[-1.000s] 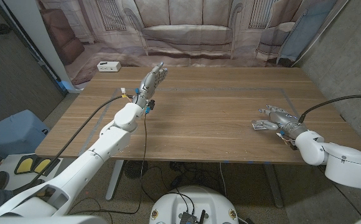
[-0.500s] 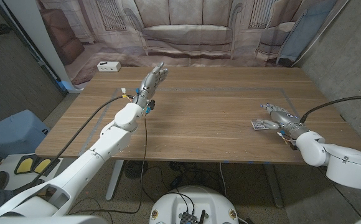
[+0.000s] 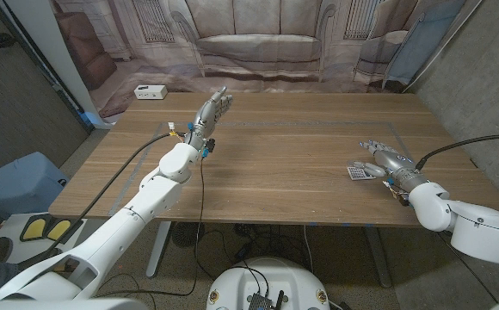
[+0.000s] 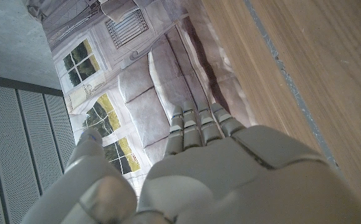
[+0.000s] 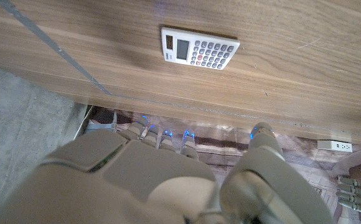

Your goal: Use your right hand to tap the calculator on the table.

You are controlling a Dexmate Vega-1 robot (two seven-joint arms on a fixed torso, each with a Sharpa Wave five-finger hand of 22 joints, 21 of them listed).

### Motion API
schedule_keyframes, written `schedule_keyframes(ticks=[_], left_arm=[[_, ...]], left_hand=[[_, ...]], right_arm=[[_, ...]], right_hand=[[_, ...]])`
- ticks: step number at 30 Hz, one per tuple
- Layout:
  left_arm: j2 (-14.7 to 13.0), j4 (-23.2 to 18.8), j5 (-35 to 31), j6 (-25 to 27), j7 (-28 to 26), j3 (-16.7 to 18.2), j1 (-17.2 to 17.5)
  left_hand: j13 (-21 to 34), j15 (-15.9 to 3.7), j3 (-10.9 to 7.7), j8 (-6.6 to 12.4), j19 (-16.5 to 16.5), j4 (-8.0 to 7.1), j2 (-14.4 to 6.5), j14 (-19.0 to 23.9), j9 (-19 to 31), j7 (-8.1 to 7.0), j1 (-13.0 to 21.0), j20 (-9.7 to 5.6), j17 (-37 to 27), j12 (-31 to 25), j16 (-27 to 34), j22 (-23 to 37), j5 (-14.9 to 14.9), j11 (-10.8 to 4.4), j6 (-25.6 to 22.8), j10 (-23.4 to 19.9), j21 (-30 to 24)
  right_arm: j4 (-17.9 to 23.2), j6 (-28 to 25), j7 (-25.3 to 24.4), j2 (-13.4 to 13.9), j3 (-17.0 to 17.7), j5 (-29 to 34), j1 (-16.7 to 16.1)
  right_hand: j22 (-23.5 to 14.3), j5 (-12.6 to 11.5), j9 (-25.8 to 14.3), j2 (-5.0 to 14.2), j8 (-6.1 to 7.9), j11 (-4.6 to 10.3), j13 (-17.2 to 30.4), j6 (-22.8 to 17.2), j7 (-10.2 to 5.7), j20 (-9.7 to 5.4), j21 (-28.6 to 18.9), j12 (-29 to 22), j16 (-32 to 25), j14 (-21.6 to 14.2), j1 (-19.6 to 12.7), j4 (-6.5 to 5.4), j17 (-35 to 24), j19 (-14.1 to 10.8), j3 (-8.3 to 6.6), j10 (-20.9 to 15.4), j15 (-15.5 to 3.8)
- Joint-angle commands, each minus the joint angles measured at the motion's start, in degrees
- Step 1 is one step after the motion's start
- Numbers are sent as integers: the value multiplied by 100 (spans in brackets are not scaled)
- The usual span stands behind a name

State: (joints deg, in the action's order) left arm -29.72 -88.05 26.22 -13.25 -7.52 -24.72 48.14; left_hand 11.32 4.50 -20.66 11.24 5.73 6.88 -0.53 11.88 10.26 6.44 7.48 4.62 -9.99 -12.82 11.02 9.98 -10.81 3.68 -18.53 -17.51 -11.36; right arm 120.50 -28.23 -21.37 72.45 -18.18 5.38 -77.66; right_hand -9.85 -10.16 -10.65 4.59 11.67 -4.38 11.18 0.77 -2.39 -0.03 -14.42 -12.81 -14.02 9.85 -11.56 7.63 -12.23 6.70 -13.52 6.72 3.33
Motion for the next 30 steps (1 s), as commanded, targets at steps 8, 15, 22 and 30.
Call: schedule_keyframes(ticks=[8, 15, 22, 30], left_arm=[[49, 100, 28, -105, 39, 15, -52], [41, 158, 36, -91, 121, -4, -129], [74, 236, 66, -132, 167, -8, -172], [45, 278, 13, -117, 227, -30, -285]], left_hand=[[26, -2, 11, -15, 7, 25, -27, 42, 24, -1, 19, 2, -31, 13, -13, 24, 16, 35, -42, -32, 9], [26, 0, 13, -17, 15, 25, -28, 43, 25, 5, 19, -1, -31, 16, -15, 24, 16, 48, -41, -31, 6], [26, 3, 13, -24, 22, 25, -31, 34, 25, 15, 22, -1, -31, 25, -19, 23, 15, 58, -26, -14, 4], [27, 3, 12, -27, 27, 28, -35, 31, 25, 7, 29, -8, -31, 27, -21, 23, 14, 45, -17, -14, 3]], right_arm=[[-106, 491, -186, -401, 167, 64, 24], [-177, 814, -192, -617, 311, -78, 22], [-269, 1092, -157, -773, 437, -168, 5], [-423, 1490, -137, -990, 452, -168, 79]], right_hand=[[-12, 4, -11, -69, 50, -1, 7, -155, -45, -21, -72, -63, -37, 390, -71, 57, 18, -296, -33, -166, -49], [-8, 4, -10, -81, 59, -19, 4, -225, -8, -32, -81, -73, -50, 297, -87, 65, 25, -406, -34, -238, -60], [-6, 4, -9, -94, 73, -45, 1, -335, 69, -29, -78, -93, -65, 180, -102, 69, 33, -516, -35, -354, -73], [-4, 5, -9, -108, 83, -100, -3, -437, 208, -71, -34, -73, -28, 194, -106, 66, 39, -515, -29, -370, -99]])
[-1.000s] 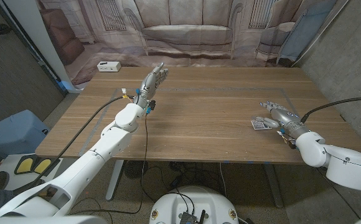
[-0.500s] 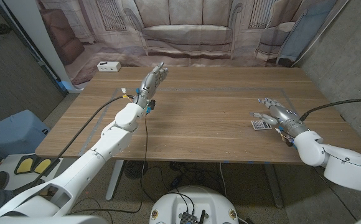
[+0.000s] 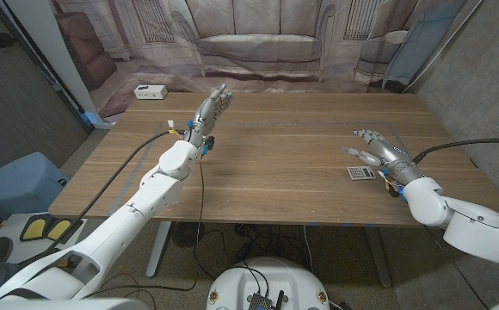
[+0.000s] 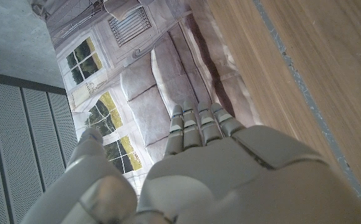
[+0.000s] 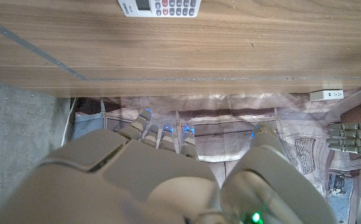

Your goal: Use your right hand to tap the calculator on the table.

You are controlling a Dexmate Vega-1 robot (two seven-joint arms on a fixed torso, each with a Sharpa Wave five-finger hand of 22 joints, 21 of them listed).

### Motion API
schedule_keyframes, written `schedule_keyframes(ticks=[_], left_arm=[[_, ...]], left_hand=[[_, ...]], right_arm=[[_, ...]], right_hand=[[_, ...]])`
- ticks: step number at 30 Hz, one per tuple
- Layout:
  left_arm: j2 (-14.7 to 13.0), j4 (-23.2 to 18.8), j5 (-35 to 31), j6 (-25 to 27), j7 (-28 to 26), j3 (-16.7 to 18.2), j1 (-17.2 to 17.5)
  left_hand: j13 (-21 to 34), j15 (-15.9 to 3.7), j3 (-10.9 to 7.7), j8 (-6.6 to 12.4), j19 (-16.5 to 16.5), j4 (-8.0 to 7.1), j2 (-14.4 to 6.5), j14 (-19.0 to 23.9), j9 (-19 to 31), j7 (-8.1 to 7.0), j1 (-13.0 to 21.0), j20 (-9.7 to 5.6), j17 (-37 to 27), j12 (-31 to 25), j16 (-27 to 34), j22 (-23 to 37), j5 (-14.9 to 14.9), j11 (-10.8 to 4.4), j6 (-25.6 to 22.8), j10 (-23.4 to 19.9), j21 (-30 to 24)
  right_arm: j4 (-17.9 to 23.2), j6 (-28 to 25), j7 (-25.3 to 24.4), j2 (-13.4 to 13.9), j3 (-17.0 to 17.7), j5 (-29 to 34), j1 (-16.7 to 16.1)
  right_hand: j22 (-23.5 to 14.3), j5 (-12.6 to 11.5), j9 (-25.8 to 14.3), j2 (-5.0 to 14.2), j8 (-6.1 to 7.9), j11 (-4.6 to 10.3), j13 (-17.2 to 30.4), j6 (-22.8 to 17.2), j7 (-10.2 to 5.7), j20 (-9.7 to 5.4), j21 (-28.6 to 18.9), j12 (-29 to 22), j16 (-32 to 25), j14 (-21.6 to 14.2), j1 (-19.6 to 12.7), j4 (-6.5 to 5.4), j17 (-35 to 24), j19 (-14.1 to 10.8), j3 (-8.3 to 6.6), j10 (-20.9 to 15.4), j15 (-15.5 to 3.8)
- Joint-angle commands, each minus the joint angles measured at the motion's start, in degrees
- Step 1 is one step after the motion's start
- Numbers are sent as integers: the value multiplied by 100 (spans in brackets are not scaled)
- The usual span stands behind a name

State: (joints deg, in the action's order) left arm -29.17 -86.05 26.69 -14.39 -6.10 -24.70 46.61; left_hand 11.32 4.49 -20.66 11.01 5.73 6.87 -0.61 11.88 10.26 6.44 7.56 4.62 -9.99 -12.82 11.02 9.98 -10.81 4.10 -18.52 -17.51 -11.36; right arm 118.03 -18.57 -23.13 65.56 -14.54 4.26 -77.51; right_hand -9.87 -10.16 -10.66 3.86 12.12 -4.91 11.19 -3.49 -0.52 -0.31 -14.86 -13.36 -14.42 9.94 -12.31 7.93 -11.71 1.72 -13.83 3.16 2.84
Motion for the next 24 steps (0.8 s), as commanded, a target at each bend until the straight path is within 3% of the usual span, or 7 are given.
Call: schedule_keyframes(ticks=[1, 10, 18, 22, 24], left_arm=[[-8, 79, -34, 6, 84, -33, -139], [146, 258, 82, -84, 149, -63, -173], [152, 272, 22, -198, 80, -28, -174], [156, 265, 15, -199, 62, -28, -165], [153, 261, -1, -200, 51, -31, -161]], left_hand=[[27, 3, 12, -5, 28, 28, -27, 31, 25, 5, 21, -10, -31, 26, -21, 23, 14, 2, -17, -16, 3], [27, 5, 12, -5, 32, 30, -30, 29, 25, 10, 25, -10, -31, 31, -22, 23, 15, 20, -14, -9, 3], [28, 1, 9, -39, 39, 33, -39, 5, 25, 8, 36, -14, -30, 55, -31, 23, 14, 52, 81, 51, 2], [29, 22, 5, -70, 39, 36, -46, -23, 25, 21, 44, -8, -30, 71, -39, 22, 14, 36, 187, 94, 4], [29, 33, 3, -70, 37, 37, -49, -27, 25, 30, 48, -13, -30, 73, -40, 22, 14, 46, 200, 101, 5]], right_arm=[[-191, 570, 51, -323, 95, -65, 75], [-375, 998, 57, -580, 113, -58, 203], [-631, 1544, 29, -824, 146, -98, 309], [-833, 1978, 58, -949, 151, -169, 356], [-947, 2208, 81, -1034, 154, -234, 390]], right_hand=[[-3, 5, -7, -36, 36, -49, -4, -7, 23, -40, 9, -18, 10, 172, -31, 35, -13, -26, 2, -17, -48], [-2, 6, -9, -67, 61, -113, -9, -163, 160, -41, 43, -31, 15, 94, -4, 18, -11, -76, 27, -129, -50], [-2, 4, -14, -81, 59, -142, -9, -233, 174, -38, 34, -32, -4, -21, 23, 1, -12, -201, 46, -191, -35], [-1, 1, -15, -87, 45, -132, -10, -241, 182, -69, 20, -31, -16, -96, 26, 0, -10, -304, 52, -224, -51], [0, -4, -16, -85, 33, -127, -11, -255, 215, -162, 6, -36, -23, -167, 11, 5, -7, -412, 49, -276, -69]])
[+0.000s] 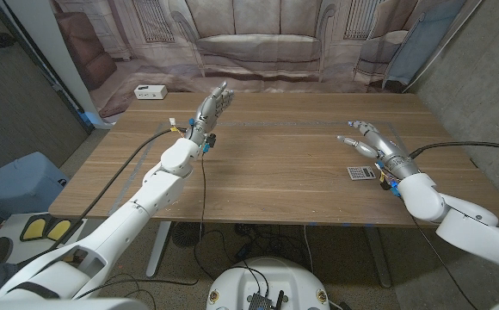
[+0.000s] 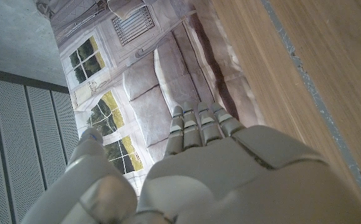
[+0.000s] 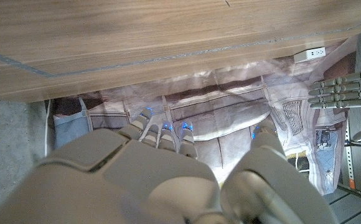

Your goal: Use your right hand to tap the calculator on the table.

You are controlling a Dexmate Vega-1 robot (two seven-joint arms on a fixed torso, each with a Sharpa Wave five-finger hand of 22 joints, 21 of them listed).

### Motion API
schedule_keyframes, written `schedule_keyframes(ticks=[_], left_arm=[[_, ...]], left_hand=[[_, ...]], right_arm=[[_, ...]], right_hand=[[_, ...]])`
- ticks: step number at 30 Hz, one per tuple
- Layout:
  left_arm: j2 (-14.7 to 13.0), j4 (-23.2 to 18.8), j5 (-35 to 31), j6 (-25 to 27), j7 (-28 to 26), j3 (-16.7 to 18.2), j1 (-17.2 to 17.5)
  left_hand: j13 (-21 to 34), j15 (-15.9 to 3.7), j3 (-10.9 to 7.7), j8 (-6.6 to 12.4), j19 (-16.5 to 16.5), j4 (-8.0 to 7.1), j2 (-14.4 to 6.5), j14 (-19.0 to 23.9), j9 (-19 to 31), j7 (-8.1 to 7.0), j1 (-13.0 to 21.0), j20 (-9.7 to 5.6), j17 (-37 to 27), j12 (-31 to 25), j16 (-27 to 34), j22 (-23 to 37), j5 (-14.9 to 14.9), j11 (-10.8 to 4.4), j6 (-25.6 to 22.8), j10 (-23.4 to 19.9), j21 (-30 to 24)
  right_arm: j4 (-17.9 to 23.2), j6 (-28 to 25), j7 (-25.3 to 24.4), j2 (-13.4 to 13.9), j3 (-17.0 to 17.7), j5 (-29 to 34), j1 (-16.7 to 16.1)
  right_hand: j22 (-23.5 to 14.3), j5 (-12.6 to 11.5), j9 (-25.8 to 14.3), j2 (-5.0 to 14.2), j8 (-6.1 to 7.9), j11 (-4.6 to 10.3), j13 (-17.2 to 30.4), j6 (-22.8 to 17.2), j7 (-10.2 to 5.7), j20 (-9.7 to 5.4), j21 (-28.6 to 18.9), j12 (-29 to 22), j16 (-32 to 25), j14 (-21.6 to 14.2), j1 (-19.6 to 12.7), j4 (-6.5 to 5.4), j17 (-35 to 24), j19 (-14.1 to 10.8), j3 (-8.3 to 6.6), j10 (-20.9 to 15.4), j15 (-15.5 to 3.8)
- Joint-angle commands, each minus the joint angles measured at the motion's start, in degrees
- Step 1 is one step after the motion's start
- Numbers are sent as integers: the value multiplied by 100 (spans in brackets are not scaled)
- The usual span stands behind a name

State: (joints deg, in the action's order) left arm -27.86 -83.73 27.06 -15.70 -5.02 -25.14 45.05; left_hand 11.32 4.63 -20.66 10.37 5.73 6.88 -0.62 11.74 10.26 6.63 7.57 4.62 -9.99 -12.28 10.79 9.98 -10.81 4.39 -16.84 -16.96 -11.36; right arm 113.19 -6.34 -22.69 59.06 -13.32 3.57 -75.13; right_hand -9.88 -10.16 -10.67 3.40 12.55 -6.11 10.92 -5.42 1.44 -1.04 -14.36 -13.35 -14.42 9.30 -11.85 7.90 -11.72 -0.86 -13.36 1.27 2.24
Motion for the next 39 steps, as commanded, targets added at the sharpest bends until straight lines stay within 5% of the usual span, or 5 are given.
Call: schedule_keyframes(ticks=[1, 25, 39], left_arm=[[25, 32, -41, -83, -59, 14, -1], [40, 23, -28, -238, -90, 72, 83], [66, 133, 69, -335, 61, 78, 61]], left_hand=[[29, 17, 1, -3, 36, 38, -52, -14, 25, 11, 51, -16, -30, 25, -17, 22, 13, 29, 35, 63, 6], [30, 16, -16, 50, 61, 52, -77, 15, 25, 29, 92, -94, -29, -7, 0, 20, 17, 36, -22, -1, 1], [31, 13, -15, 52, 65, 56, -76, 12, 25, 16, 103, -99, -29, -4, -2, 20, 20, 23, -20, 7, 3]], right_arm=[[-533, 1124, 43, -434, 32, -199, 172], [-1585, 2808, 940, -1414, -34, -1581, 701], [-2323, 3354, 1894, -1911, -327, -2545, 1370]], right_hand=[[1, -5, -16, -38, -13, -7, 16, -73, 25, -110, -52, -36, -31, -145, -42, 10, -4, -201, 0, -102, -18], [15, -16, -16, -100, -45, -37, 11, -275, 264, -119, -148, -71, -90, -751, -193, 62, 27, -1042, -3, -550, -7], [17, -16, -16, -133, -74, -35, 9, -252, 281, -103, -124, -53, -81, -831, -211, 64, 29, -1128, 12, -599, 13]])
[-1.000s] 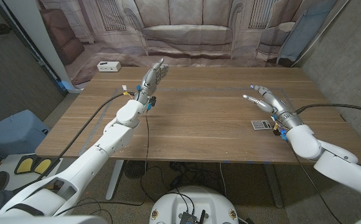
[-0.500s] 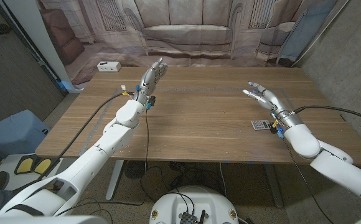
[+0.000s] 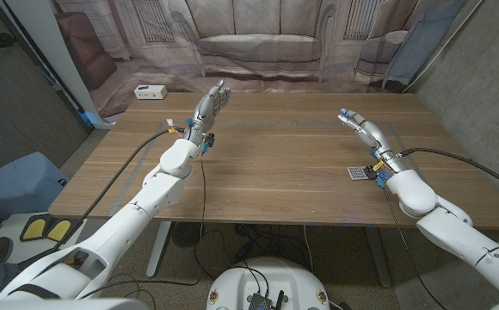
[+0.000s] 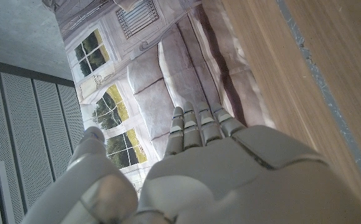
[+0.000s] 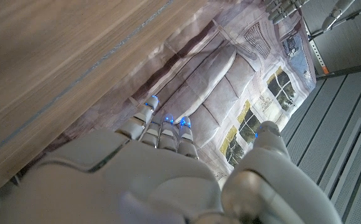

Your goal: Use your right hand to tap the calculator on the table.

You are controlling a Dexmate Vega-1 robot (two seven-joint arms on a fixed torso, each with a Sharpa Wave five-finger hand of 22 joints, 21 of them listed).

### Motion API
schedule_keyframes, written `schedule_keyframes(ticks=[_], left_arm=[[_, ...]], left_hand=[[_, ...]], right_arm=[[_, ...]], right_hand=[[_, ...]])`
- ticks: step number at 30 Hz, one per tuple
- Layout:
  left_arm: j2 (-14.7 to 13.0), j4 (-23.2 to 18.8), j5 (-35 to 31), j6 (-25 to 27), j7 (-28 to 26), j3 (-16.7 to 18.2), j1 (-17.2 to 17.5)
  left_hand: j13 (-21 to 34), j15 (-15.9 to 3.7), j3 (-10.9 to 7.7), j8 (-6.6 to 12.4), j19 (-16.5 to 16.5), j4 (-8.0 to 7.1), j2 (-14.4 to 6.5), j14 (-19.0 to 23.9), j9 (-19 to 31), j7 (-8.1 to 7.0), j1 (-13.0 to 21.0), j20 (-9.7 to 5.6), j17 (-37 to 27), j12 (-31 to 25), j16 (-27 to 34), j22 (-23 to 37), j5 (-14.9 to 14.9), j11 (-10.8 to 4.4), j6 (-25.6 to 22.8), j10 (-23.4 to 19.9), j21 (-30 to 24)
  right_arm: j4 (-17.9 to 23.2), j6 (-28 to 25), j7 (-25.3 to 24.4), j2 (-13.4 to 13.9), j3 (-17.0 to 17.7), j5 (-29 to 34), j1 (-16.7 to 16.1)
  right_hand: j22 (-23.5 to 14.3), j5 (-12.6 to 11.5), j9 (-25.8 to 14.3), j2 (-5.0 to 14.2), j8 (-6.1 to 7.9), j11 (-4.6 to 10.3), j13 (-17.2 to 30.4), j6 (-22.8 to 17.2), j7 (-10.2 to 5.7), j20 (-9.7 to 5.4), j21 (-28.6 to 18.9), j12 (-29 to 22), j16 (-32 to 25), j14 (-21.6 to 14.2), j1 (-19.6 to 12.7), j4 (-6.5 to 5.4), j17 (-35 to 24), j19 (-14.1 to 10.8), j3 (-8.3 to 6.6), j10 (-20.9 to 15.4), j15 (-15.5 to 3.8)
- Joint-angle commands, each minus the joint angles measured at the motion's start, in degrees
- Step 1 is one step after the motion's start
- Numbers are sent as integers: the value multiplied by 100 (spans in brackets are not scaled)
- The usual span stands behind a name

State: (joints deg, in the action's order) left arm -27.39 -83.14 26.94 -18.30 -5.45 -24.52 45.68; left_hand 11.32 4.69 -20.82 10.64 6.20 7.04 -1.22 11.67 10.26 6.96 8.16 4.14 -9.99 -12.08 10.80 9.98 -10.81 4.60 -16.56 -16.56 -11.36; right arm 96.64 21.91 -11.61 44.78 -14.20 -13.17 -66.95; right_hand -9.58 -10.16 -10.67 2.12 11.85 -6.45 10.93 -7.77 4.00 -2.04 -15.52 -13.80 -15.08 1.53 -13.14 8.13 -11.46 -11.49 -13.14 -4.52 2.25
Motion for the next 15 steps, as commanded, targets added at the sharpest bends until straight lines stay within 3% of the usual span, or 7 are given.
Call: schedule_keyframes(ticks=[1, 10, 15], left_arm=[[22, 78, 95, -75, 108, 20, 3], [33, 93, 165, -58, 142, 26, 25], [56, 123, 256, -61, 213, 30, 28]], left_hand=[[31, 9, 1, 22, 18, 40, -17, 18, 25, -13, 44, -51, -29, -22, -3, 20, 20, -1, -42, -27, 3], [31, 15, 3, 20, 9, 41, -15, -3, 25, -8, 48, -61, -29, -17, -10, 20, 22, -11, -32, -11, 8], [30, 23, 3, 20, -4, 42, -16, -13, 24, -16, 50, -56, -29, -15, -13, 20, 22, 4, -29, -5, 14]], right_arm=[[-715, 544, 849, -506, -254, -937, 595], [-1170, 688, 1419, -636, -415, -1311, 959], [-1542, 775, 2027, -843, -509, -1923, 1182]], right_hand=[[-13, -17, -15, -6, -4, -3, 7, -19, 28, 0, -6, -4, -14, -57, -84, 42, 2, -68, -10, -16, 21], [-12, -20, -15, -20, -26, 21, 7, 10, 34, 9, 0, 15, -9, -122, -105, 43, 5, -162, -5, -37, 32], [-11, -20, -15, -52, -30, -7, 7, 11, 40, 38, -4, 11, -14, -187, -108, 45, 6, -244, 10, -90, 50]])
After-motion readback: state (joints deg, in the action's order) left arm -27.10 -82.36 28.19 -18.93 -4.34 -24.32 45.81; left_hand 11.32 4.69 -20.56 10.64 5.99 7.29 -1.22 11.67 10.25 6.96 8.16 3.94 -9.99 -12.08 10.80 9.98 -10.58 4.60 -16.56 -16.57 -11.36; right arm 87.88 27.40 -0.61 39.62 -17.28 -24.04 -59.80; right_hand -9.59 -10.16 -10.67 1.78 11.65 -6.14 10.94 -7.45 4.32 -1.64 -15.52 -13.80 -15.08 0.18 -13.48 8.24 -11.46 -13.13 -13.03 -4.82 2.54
